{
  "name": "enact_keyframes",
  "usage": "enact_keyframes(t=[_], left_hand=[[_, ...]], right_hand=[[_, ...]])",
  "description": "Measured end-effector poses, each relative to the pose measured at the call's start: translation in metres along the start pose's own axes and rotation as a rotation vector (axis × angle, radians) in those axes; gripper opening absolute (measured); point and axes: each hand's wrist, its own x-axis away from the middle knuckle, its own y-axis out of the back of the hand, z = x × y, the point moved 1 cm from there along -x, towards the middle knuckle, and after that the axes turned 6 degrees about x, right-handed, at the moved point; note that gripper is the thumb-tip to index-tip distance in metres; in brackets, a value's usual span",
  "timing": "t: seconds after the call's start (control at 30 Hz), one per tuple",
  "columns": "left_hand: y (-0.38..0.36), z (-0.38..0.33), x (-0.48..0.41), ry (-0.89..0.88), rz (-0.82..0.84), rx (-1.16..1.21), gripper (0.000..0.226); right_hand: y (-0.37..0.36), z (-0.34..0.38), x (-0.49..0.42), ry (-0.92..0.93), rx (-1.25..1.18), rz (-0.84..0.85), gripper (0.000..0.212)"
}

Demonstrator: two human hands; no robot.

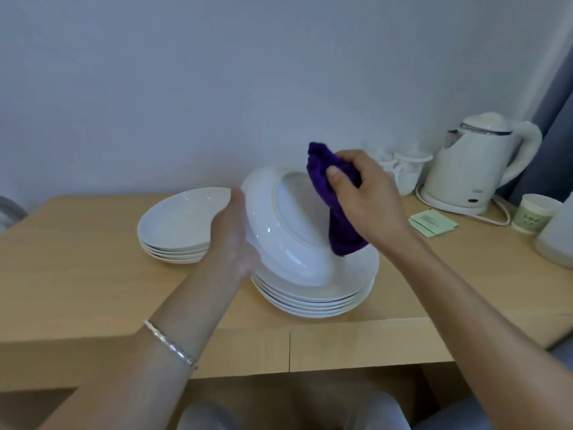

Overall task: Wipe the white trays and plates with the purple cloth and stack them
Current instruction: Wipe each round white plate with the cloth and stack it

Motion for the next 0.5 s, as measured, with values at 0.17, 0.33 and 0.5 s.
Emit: enact_keyframes(t=[0.17, 0.33, 0.5], left_hand=[[0.007, 0.007, -0.005, 0.029, -0.039, -0.025, 0.036], [0.023, 0.002, -0.009, -0.296, 0.011, -0.519, 0.027], [0.032, -0.004, 0.016, -0.441, 0.236, -1.031, 0.051]], right_hand=[[-0.044, -0.012, 0.006, 0.072, 0.204, 0.163, 0.033], [-0.057, -0.015, 0.016, 0.073, 0.236, 0.169, 0.035], [-0.061, -0.018, 0.02, 0.07, 0.262, 0.137, 0.037]])
